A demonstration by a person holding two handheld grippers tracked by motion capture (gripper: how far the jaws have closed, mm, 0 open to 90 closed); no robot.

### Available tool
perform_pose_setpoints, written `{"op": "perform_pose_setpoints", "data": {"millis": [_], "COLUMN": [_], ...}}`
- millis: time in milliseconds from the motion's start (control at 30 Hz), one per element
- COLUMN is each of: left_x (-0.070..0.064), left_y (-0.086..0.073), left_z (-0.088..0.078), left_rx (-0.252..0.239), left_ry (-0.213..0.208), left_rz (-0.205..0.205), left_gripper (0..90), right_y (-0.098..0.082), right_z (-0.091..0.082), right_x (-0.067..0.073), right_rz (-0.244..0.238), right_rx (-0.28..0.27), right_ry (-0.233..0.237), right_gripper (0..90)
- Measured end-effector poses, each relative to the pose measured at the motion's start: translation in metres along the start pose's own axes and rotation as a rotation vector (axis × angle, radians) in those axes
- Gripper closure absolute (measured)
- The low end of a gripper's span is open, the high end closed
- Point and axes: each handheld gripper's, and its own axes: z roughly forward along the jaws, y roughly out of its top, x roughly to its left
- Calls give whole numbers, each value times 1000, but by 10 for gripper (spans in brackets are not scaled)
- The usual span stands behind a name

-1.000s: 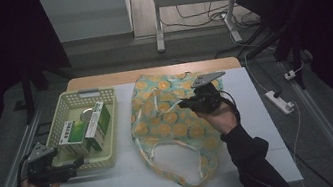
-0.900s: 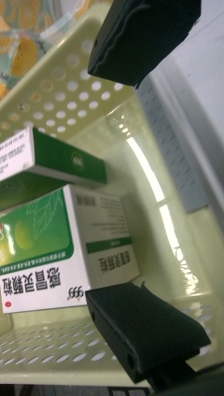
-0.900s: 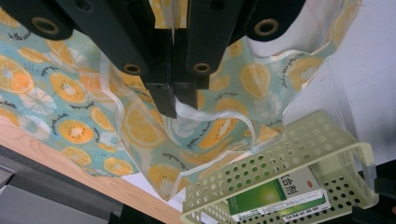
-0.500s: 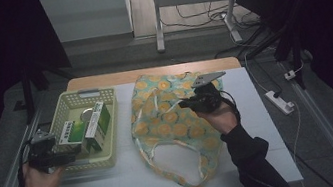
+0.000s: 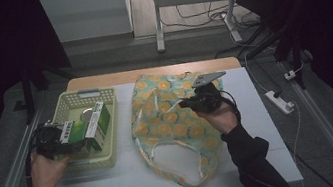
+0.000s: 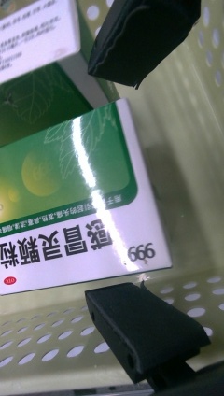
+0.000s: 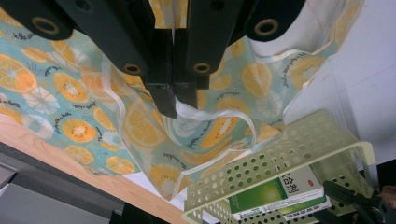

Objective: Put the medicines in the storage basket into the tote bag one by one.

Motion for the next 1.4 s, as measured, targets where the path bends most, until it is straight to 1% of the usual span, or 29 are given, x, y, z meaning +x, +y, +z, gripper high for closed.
{"op": "perform_pose_setpoints", "data": {"millis": [67, 167, 267, 367, 400, 433, 500, 533, 600, 767, 833, 900, 1000, 1167, 1267, 1400], "left_x": [0, 1, 2, 2, 3, 3, 5, 5, 5, 5, 6, 7, 7, 10, 10, 11], "left_y": [3, 6, 7, 6, 5, 4, 3, 3, 3, 2, 2, 1, 1, 1, 1, 1], "left_z": [3, 5, 5, 5, 5, 4, 3, 3, 3, 1, -1, -5, -14, -25, -33, -45], "left_rx": [29, 48, 56, 56, 53, 43, 37, 36, 34, 33, 28, 14, -21, -65, -94, -135], "left_ry": [19, 15, 21, 20, 17, 14, 6, 5, 5, 5, 17, 27, 34, 24, 13, 24], "left_rz": [-8, -15, -30, -31, -27, -37, -44, -38, -30, -28, -25, -26, -32, -34, -19, -10], "left_gripper": [6, 29, 76, 88, 102, 119, 151, 158, 168, 173, 174, 175, 175, 176, 176, 176], "right_y": [0, 0, 0, 0, 0, 0, 0, 0, 0, 0, 0, 0, 0, 0, 0, 0], "right_z": [0, -1, -1, -2, -2, -2, -2, -1, -1, -2, -2, -2, -3, -5, -5, -5], "right_x": [0, 0, 0, 0, 0, 0, 0, 0, 0, 0, -1, -1, -1, -1, -2, -2], "right_rz": [-1, -3, -3, -2, -1, -1, -2, -3, -5, -2, -3, -3, -2, -1, 3, 8], "right_rx": [-1, -1, -2, -3, -5, -5, -3, -3, -3, -6, -6, -7, -11, -14, -17, -19], "right_ry": [0, 0, -1, -2, -1, -1, -3, -3, -4, -6, -6, -7, -6, -9, -9, -9], "right_gripper": [897, 896, 896, 896, 896, 897, 896, 896, 896, 897, 896, 897, 896, 897, 897, 897]}}
